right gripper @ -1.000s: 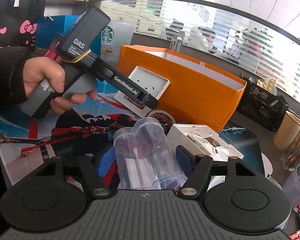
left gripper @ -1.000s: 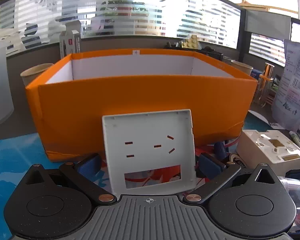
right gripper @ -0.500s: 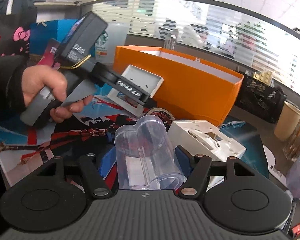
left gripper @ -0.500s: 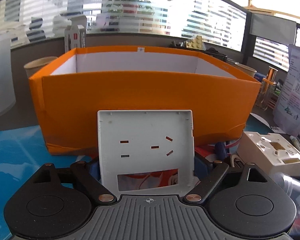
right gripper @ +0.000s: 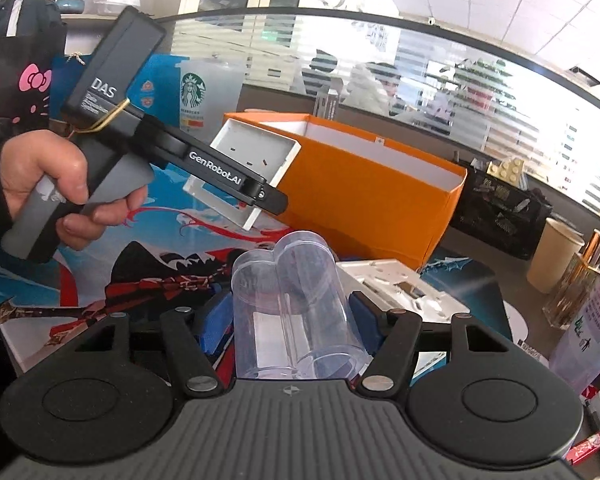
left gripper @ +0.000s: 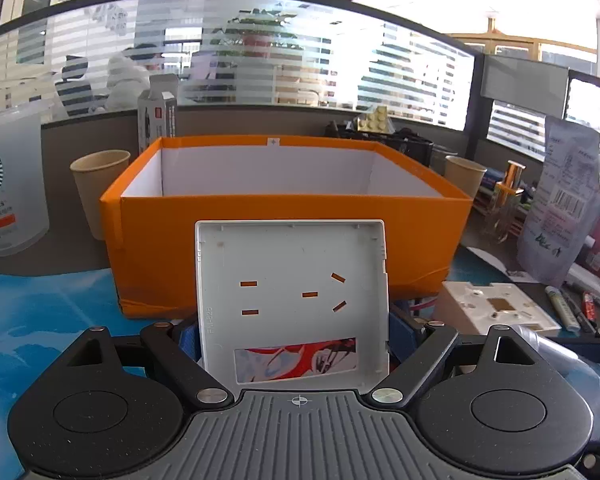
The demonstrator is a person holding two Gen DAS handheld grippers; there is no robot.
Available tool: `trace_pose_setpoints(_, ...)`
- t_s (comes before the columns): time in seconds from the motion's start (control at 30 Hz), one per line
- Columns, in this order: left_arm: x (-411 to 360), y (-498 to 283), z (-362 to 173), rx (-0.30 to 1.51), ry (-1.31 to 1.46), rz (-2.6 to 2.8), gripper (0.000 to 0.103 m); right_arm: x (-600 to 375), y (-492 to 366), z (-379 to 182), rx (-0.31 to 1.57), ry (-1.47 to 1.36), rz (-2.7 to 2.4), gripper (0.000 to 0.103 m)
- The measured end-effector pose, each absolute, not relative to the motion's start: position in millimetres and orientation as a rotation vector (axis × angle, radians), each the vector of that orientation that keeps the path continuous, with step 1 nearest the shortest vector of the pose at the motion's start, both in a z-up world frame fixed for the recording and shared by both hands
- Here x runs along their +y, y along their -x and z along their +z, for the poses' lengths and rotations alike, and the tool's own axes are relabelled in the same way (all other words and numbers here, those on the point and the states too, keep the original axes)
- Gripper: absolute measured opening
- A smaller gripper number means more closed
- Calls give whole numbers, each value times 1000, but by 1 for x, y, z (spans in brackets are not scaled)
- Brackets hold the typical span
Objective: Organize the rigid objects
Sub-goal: 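Grasp white socket faceplate with left tool while right tool grasps clear heart container, then carry faceplate in left tool while right tool carries container toward orange box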
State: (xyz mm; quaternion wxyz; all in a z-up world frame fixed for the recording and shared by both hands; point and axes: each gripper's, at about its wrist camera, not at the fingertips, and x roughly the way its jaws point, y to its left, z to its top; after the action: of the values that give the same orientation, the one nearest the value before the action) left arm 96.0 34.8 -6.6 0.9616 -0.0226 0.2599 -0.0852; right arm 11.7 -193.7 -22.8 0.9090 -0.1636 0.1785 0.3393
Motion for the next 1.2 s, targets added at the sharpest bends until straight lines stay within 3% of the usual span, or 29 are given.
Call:
trace_pose_setpoints(0.4, 37, -80, 18, 464, 51, -165, 86, -194, -2, -8, 307, 333, 690, 61)
trace_pose_setpoints(0.5, 37, -85, 13, 497, 40, -166, 68, -194, -3, -7, 305, 328, 691, 61)
trace_pose_setpoints(0.53, 38, -88, 8, 521, 44, -165, 68, -194, -4, -8, 307, 326, 693, 61)
trace_pose_setpoints(0.67, 41, -98, -11, 599, 81, -181, 71, -196, -4, -8, 310, 315, 689, 60)
trace_pose_setpoints(0.83, 32, -95, -20, 608, 57, -188, 102, -196, -6, -10, 319, 310, 687, 60)
trace_pose_setpoints(1.13, 26, -94, -44, 693, -81, -199, 101, -201, -6, -10, 316, 288, 683, 60)
trace_pose_setpoints(1.17, 26, -93, -44, 688, -88, -204, 100, -201, -6, -9, 317, 286, 685, 60)
trace_pose_setpoints(1.2, 26, -91, -44, 677, -92, -219, 91, -201, -5, -9, 316, 283, 685, 60)
